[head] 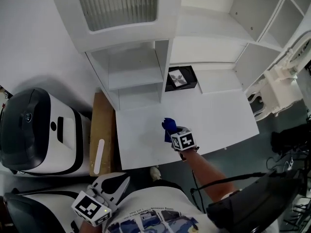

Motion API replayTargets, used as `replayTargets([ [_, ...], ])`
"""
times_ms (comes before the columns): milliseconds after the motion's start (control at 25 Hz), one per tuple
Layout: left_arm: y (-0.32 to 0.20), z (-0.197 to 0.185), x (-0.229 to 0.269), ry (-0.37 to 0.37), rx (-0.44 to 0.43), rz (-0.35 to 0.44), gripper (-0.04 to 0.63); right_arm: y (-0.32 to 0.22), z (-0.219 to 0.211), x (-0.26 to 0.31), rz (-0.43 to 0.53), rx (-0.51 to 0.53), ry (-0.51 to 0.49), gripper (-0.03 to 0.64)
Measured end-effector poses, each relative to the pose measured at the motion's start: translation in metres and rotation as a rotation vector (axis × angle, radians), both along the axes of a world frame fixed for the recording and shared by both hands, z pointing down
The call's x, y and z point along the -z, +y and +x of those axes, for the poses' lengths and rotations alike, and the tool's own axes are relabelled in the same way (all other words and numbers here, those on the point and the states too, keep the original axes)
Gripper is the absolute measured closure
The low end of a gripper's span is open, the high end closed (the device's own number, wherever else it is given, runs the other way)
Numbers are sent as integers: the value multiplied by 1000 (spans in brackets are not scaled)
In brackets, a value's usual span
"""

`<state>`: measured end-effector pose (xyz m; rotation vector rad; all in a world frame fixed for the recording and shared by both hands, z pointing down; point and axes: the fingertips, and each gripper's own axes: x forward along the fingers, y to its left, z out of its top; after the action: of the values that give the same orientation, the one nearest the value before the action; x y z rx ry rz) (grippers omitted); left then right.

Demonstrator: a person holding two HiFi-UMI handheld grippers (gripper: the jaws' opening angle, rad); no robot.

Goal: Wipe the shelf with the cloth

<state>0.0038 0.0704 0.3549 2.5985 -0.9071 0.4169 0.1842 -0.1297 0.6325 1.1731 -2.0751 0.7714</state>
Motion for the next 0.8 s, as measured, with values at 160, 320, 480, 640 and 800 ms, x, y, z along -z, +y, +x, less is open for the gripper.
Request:
replayTargets([
  [160,18,-2,4,11,-26,20,583,47,-15,22,8,9,-82,517],
  [320,40,-7,6,25,-41,33,583,93,-30,52,30,45,-124,517],
  [480,64,-17,5,40,-34,37,583,136,-43,81,73,99,-125,517],
  [640,93,-26,1,61,-30,31,583,181,-52,102,100,124,-135,517],
  [800,118,-35,-9,76,-37,16,583,223,-59,114,114,132,-150,517],
])
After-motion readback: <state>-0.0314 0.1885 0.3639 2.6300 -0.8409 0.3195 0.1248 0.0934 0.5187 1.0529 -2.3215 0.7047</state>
